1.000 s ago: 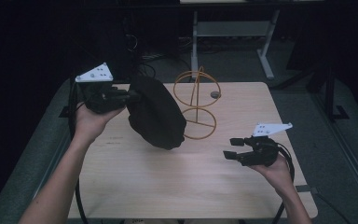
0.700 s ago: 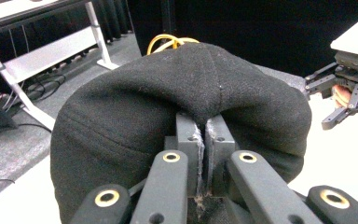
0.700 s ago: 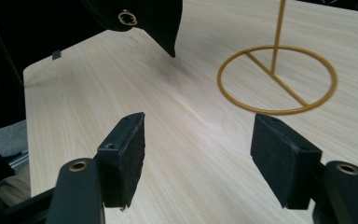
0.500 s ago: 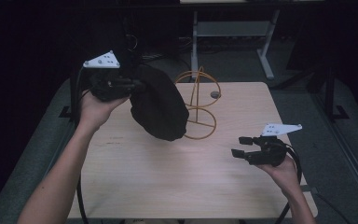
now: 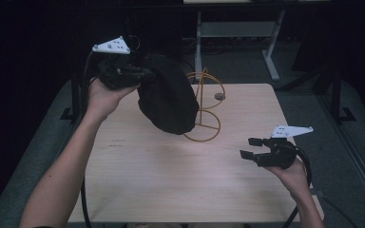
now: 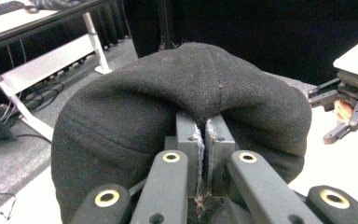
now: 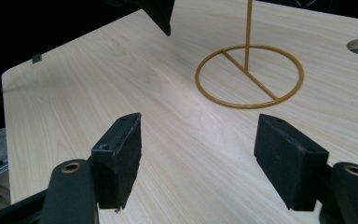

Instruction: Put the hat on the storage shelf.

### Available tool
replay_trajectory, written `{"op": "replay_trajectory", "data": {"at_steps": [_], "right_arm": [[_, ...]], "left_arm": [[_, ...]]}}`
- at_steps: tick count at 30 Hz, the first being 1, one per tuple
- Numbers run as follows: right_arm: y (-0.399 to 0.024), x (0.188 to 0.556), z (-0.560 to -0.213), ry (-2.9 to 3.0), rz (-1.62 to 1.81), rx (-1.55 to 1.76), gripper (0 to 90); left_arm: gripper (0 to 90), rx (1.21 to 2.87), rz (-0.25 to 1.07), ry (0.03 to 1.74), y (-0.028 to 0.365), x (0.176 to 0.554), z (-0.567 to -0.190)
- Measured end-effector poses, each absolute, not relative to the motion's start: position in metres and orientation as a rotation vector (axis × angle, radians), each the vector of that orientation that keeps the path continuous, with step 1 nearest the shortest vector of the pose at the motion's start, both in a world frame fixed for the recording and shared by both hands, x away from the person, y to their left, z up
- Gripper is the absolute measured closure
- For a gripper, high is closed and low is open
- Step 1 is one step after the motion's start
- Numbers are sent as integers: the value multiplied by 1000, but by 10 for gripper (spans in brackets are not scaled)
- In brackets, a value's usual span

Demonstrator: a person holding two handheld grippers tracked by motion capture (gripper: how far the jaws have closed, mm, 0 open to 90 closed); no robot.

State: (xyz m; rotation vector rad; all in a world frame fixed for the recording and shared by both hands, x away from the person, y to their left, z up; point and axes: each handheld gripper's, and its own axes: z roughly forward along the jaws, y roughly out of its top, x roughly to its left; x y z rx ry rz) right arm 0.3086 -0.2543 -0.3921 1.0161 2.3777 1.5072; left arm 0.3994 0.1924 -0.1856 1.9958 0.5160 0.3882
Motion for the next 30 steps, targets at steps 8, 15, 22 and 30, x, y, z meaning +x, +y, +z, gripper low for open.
{"op": "replay_trajectory", "data": {"at_steps": [8, 15, 22, 30], "right_arm": [[-263, 308, -391, 2335, 1528, 1036, 312], [-269, 308, -391, 2321, 1536, 1048, 311], [-274, 308, -391, 2309, 1548, 1063, 311], [-278, 308, -391, 2302, 1558, 1062, 311]], "left_arm": [[872, 2012, 381, 486, 173, 411, -165], [872, 2039, 376, 465, 150, 426, -142], [872, 2076, 366, 468, 120, 445, -128], [871, 2129, 338, 511, 97, 466, -134]]}}
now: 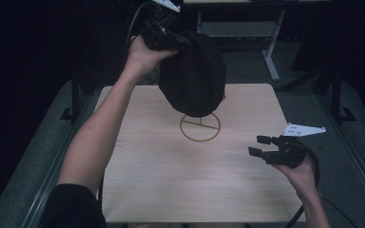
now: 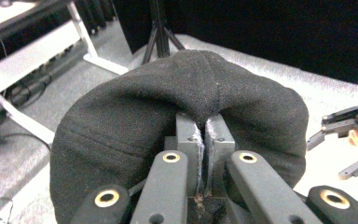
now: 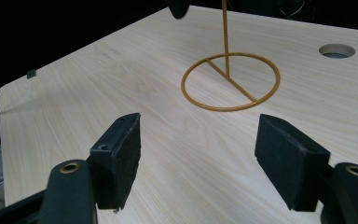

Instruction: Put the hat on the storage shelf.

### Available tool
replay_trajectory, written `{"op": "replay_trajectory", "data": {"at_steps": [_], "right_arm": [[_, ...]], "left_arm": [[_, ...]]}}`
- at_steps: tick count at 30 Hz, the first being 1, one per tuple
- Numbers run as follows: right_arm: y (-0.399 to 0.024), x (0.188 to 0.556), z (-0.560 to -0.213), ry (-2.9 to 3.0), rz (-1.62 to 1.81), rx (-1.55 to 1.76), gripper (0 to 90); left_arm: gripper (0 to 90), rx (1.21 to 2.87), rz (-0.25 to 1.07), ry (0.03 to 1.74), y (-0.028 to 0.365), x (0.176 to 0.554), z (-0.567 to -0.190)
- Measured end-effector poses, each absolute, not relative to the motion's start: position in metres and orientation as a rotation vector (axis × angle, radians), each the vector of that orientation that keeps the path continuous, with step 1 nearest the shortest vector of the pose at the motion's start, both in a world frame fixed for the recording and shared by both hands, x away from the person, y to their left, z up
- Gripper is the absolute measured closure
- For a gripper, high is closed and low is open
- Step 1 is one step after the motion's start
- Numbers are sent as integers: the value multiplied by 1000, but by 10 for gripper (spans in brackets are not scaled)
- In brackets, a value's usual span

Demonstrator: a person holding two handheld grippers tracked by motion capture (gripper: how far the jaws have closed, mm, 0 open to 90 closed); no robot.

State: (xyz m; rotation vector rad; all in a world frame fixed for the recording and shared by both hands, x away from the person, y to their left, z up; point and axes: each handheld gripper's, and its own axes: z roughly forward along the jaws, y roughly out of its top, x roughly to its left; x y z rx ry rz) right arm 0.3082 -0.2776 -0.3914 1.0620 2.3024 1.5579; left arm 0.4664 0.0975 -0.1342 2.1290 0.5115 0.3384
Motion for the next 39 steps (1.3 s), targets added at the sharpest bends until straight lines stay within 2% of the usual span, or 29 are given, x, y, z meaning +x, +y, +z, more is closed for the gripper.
{"op": "replay_trajectory", "data": {"at_steps": [14, 22, 23, 25, 26, 28, 39], "right_arm": [[-279, 306, -392, 2291, 1558, 1058, 316], [-278, 307, -394, 2292, 1565, 1048, 319], [-278, 307, -394, 2296, 1562, 1049, 318], [-277, 308, -396, 2304, 1562, 1052, 319], [-276, 308, -396, 2310, 1565, 1049, 319], [-274, 308, -398, 2325, 1548, 1046, 318], [-274, 308, -402, 2329, 1532, 1057, 315]], "left_arm": [[870, 2189, 303, 551, 67, 486, -147], [857, 2206, 297, 656, 39, 510, -172], [830, 2183, 301, 678, 35, 513, -176], [672, 2181, 309, 722, 26, 517, -184], [629, 2238, 318, 705, 19, 518, -191], [602, 2313, 390, 683, 10, 517, -200], [525, 2254, 359, 652, 20, 508, -198]]}}
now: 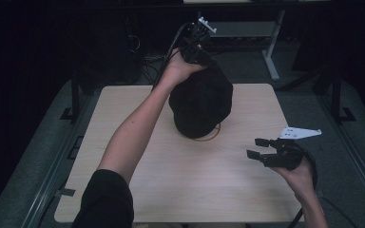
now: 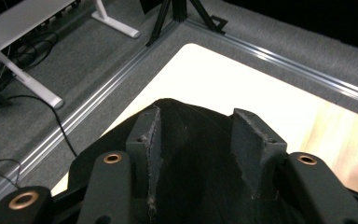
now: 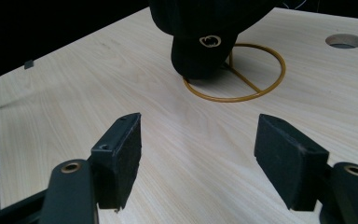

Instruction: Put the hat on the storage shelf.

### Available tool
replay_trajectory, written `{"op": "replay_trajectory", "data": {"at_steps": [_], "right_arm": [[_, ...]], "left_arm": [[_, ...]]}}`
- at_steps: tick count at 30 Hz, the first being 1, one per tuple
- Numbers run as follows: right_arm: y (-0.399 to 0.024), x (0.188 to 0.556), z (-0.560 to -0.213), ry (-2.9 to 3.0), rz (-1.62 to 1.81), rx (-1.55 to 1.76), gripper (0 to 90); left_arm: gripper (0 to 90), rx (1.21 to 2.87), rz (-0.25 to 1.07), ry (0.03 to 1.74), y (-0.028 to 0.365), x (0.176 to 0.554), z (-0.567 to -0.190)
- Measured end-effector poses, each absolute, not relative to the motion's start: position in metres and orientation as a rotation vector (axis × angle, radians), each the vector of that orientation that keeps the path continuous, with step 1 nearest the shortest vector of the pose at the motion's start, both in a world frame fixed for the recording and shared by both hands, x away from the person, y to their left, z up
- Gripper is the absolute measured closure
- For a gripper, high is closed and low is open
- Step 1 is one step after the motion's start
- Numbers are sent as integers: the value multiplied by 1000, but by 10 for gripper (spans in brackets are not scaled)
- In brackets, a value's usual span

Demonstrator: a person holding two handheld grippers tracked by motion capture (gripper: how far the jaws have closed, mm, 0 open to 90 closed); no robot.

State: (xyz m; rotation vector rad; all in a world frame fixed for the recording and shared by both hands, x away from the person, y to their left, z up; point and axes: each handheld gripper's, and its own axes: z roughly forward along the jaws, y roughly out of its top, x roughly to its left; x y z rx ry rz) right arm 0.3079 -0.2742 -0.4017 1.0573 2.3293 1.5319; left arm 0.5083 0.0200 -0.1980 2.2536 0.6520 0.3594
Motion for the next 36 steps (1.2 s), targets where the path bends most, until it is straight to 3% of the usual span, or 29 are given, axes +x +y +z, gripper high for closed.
{"op": "replay_trajectory", "data": {"at_steps": [36], "right_arm": [[-272, 312, -407, 2320, 1486, 1105, 264]], "left_arm": [[392, 2147, 287, 674, 80, 467, -218]]}}
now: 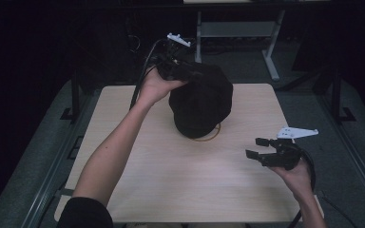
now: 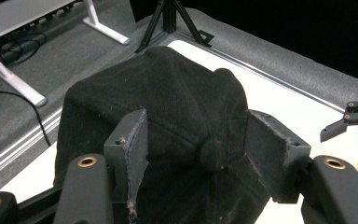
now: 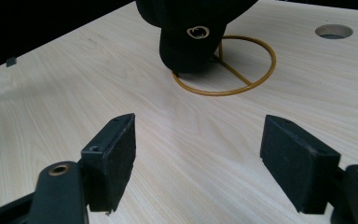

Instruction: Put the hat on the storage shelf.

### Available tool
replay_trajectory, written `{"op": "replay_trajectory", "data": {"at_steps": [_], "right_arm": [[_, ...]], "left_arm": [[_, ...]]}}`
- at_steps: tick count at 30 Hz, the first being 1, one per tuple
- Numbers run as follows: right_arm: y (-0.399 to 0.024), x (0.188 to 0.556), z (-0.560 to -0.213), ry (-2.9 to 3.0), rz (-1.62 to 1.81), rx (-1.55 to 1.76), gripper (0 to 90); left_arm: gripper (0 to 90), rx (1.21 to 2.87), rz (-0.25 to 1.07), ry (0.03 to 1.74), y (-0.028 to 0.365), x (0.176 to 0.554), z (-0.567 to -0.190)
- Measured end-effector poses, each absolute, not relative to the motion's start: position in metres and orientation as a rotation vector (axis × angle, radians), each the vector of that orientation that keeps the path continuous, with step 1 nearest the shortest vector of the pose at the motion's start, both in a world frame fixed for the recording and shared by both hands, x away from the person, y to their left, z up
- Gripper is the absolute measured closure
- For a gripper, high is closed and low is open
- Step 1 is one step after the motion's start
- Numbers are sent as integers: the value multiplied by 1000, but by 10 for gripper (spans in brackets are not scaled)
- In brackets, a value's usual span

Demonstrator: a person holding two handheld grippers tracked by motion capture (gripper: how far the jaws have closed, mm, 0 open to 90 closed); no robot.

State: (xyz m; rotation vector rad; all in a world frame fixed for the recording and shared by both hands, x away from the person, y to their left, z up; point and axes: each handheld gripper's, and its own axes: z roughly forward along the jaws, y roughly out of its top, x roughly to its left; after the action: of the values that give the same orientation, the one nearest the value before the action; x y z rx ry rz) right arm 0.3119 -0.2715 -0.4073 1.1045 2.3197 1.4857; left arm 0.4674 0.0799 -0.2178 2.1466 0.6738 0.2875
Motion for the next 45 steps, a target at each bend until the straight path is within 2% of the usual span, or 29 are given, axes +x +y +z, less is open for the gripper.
{"op": "replay_trajectory", "data": {"at_steps": [45], "right_arm": [[-261, 310, -412, 2314, 1400, 1110, 253]], "left_arm": [[362, 2106, 297, 647, 141, 395, -258]]}}
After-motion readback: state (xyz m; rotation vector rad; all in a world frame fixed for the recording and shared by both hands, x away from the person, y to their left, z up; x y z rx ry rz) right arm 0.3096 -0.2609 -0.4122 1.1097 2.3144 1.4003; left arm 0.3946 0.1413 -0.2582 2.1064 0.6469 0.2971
